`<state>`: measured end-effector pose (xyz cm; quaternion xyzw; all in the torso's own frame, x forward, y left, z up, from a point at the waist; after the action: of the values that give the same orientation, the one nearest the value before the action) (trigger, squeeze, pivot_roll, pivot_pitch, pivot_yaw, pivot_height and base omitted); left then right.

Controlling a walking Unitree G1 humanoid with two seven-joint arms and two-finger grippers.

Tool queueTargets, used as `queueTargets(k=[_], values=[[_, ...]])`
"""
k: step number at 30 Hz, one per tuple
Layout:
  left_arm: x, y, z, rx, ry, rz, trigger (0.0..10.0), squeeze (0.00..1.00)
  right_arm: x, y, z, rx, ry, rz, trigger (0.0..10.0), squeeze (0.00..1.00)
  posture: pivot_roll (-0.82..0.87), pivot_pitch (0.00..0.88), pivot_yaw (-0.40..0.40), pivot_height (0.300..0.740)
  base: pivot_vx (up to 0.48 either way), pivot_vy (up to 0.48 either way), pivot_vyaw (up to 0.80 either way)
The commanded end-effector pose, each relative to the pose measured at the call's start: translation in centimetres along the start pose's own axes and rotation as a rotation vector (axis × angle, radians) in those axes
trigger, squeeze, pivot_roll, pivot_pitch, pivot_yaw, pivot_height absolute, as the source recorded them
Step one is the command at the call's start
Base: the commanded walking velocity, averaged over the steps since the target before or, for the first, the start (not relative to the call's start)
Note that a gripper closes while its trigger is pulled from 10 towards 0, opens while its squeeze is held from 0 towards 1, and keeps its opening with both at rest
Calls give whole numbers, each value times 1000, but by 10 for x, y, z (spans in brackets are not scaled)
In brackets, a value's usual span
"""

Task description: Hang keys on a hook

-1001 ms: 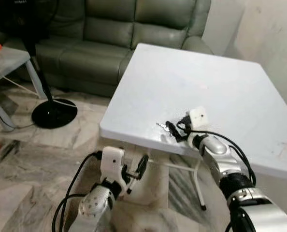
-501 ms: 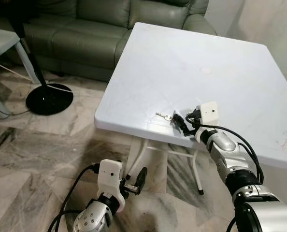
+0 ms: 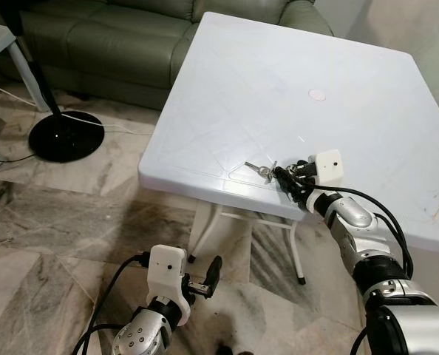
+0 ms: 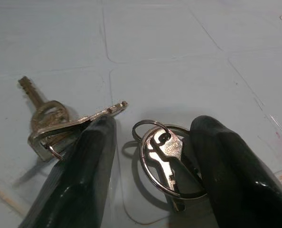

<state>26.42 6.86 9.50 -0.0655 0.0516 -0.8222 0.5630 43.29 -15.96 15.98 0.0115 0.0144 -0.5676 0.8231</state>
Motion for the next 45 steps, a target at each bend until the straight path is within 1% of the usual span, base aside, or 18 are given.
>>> queueTargets(k=[1, 9, 12, 14, 15, 18, 28, 32, 34, 36, 37, 38, 39, 40, 41, 45], values=[[5, -3, -3, -14, -6, -6, 10000, 0, 8, -10, -19, -62, 12, -10, 0, 0, 99, 309, -154, 740, 0, 0, 0], [3, -1, -2, -14, -8, 2, 10000, 0, 9, -9, -17, -58, 3, -18, 0, 0, 97, 305, -155, 740, 0, 0, 0], [3, 0, -2, -14, -8, 4, 10000, 0, 7, -9, -14, -39, 3, -1, 0, 0, 96, 305, -157, 740, 0, 0, 0], [2, 0, -2, -14, -12, 6, 10000, 0, 9, -9, -15, -49, 5, -16, 0, 0, 96, 305, -157, 740, 0, 0, 0], [2, 0, -1, -11, -13, 8, 10000, 0, 7, -9, -12, -26, 7, 5, 0, 0, 97, 304, -158, 740, 0, 0, 0], [2, 1, -1, -11, -15, 10, 10000, 0, 9, -9, -13, -34, 4, -6, 0, 0, 97, 303, -159, 740, 0, 0, 0], [3, 3, -2, -9, -20, 12, 10000, 0, 8, -8, -7, 0, 26, -2, 0, 0, 100, 286, -161, 740, 0, 0, 0], [2, 5, 0, 0, -19, 15, 10000, 0, 9, -6, 1, 46, 83, -20, 0, 0, 103, 273, -166, 740, 0, 0, 0], [2, 7, 0, 1, -20, 15, 10000, 0, 7, -6, 9, 107, 188, 9, 0, 0, 103, 261, -168, 740, 0, 0, 0], [2, 8, 1, 4, -19, 15, 10000, 0, 7, -6, 16, 154, 245, 19, 0, 0, 102, 255, -171, 740, 0, 0, 0], [2, 8, 1, 4, -19, 15, 10000, 0, 7, -6, 16, 154, 245, 19, 0, 0, 102, 255, -171, 740, 0, 0, 0], [3, 9, 1, 6, -19, 14, 10000, 0, 7, -6, 19, 171, 275, 26, 0, 0, 101, 252, -171, 740, 0, 0, 0], [3, 10, 2, 8, -20, 14, 10000, 0, 7, -6, 16, 156, 269, 20, 9216, 0, 98, 248, -172, 740, 0, 0, 0], [3, 11, 2, 9, -20, 14, 10000, 0, 7, -6, 14, 143, 263, 16, 9216, 0, 97, 247, -173, 740, 0, 0, 0], [3, 11, 2, 11, -20, 13, 10000, 0, 7, -7, 13, 136, 257, 17, 10000, 0, 95, 246, -174, 740, 0, 0, 0], [3, 13, 3, 15, -21, 12, 10000, 0, 7, -8, 10, 123, 251, 23, 10000, 0, 92, 246, -174, 740, 0, 0, 0]])
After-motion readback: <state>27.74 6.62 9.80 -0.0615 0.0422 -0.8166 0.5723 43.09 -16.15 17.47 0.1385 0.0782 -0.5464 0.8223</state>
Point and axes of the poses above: a point about 5 cm out from each wrist's last joint towards the gripper, its own y axis pointing out of the wrist towards the gripper, its own z axis along the axis of the wrist's last joint, x = y × z, the point moved 5 cm from there along y, pointing out of the wrist towards the gripper, and after that the axes turned 8 degrees about y, right-handed, at the moved point
